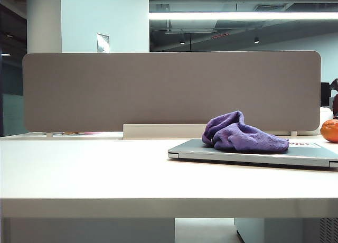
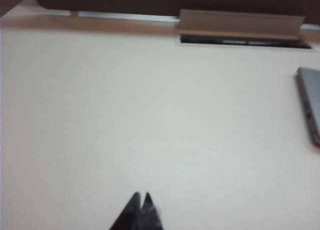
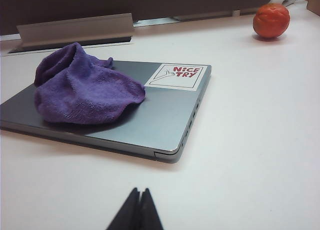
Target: Pick up the purple rag and put it over the laptop.
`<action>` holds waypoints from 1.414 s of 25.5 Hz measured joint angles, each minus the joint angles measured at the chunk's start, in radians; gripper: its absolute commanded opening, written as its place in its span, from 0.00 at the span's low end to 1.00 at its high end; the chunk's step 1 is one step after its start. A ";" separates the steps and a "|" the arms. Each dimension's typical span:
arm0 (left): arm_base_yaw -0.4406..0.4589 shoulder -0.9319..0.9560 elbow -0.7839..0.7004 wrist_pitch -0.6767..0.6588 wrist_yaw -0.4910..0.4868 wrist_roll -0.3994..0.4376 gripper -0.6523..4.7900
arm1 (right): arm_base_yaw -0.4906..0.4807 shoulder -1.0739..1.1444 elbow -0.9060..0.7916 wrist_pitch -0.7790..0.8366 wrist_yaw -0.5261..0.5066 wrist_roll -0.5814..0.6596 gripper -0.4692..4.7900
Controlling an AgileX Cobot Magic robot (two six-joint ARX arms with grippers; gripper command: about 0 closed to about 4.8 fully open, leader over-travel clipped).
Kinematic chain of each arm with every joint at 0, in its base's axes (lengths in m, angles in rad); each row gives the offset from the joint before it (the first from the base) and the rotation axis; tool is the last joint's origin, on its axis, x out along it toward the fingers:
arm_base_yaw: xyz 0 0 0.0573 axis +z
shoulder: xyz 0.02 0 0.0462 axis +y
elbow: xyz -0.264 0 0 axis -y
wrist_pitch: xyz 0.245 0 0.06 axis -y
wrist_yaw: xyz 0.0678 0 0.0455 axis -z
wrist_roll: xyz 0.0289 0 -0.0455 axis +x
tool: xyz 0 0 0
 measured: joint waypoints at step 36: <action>0.113 -0.443 -0.281 0.041 0.047 0.021 0.11 | 0.000 0.000 0.000 0.000 0.000 0.000 0.07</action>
